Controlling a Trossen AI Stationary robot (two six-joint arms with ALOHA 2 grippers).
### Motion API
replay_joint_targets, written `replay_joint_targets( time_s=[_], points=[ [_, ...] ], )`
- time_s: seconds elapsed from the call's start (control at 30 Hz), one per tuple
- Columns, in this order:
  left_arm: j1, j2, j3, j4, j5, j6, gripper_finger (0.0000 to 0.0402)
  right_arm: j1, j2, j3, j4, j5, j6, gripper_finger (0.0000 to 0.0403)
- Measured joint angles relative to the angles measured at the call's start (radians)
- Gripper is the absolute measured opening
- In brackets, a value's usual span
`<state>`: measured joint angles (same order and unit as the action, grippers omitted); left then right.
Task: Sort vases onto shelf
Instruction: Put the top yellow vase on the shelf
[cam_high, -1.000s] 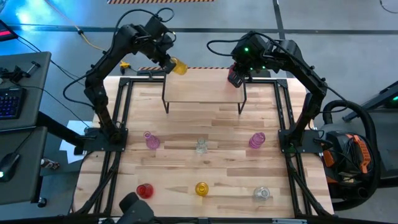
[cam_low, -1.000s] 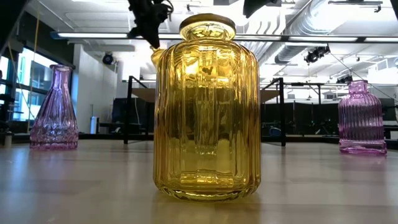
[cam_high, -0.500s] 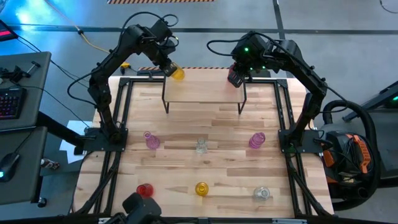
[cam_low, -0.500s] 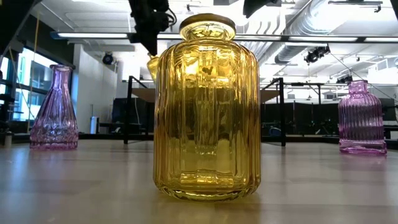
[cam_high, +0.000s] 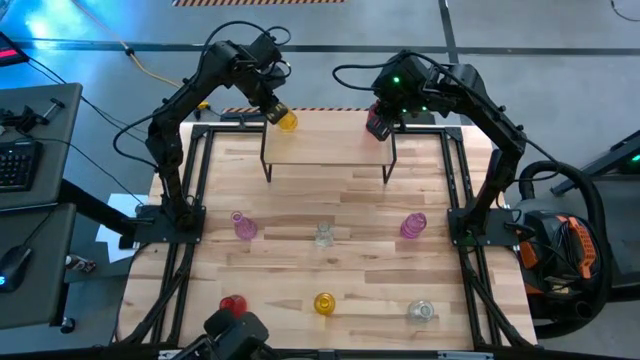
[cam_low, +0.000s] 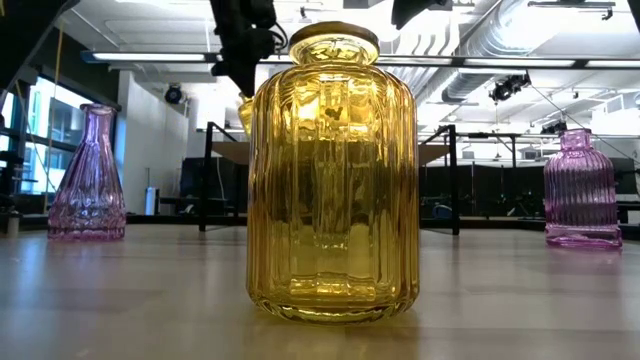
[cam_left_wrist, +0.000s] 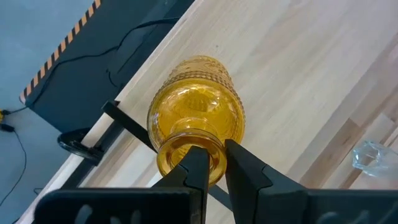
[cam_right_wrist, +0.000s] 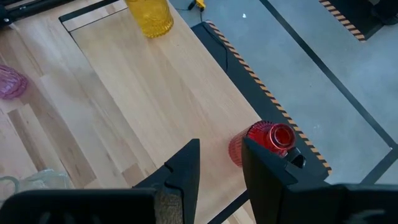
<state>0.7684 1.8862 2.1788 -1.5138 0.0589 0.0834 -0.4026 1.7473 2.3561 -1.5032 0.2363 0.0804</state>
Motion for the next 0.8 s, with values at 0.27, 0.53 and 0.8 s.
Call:
replay_joint_targets(
  time_s=[0.27,0.53,0.8],
  points=[
    [-0.011,0.001,0.0,-0.001,0.0,0.006,0.0037,0.0,0.0,0.0,-0.002,0.0,-0.002,0.0099],
    [-0.011,0.002,0.0,0.0,0.001,0.017,0.0049,0.0,0.0,0.0,-0.004,0.0,-0.002,0.0099],
    [-0.011,0.003,-0.001,0.0,-0.018,0.018,0.0069,0.0,0.0,0.0,-0.004,0.0,-0.002,0.0099]
  ],
)
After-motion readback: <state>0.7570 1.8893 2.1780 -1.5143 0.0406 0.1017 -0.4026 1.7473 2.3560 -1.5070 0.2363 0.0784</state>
